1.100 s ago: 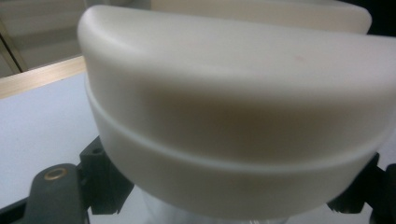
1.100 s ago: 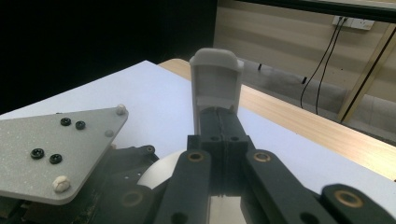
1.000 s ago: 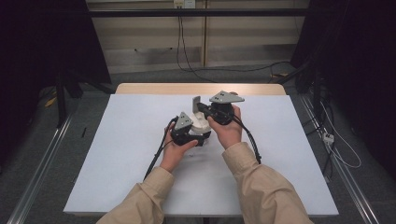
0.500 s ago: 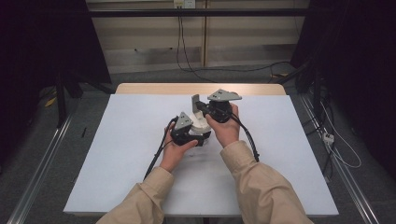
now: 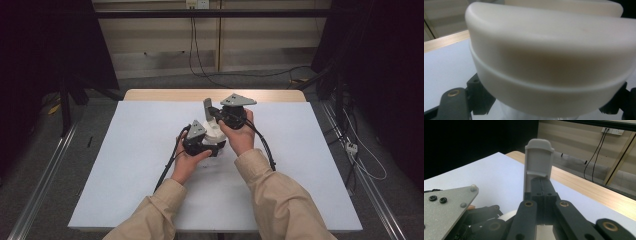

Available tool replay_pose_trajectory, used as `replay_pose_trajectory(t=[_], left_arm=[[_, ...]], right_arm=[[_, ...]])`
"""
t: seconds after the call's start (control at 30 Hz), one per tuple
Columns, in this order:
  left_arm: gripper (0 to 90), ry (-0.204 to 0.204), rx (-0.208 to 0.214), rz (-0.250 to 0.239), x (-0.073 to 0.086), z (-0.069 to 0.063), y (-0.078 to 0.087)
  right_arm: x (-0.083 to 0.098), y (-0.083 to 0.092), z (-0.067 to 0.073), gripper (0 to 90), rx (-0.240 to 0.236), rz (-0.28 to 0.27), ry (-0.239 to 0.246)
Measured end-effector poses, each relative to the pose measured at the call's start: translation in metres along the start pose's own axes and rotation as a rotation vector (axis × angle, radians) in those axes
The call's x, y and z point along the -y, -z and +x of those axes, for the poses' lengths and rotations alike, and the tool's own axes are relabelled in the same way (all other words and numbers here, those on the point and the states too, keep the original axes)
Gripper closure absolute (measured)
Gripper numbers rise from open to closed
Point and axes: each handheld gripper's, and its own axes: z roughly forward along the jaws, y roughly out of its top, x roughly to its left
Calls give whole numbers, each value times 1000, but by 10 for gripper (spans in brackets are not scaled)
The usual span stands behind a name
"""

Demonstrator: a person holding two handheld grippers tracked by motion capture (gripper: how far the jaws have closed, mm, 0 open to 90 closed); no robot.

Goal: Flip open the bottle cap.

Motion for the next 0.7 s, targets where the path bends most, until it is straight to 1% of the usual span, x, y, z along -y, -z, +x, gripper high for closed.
replay_pose_trajectory(t=[0.13,0.3,0.43,0.7], left_arm=[[184,1,0,0,0,0,0],[184,2,0,0,0,1,0],[184,10,0,-6,0,0,0],[184,9,2,-3,1,1,0]], right_arm=[[0,-2,1,900,-3,5,6],[0,-5,1,900,-3,5,1],[-1,-6,0,900,-6,7,1],[0,-9,0,900,-7,13,-4]])
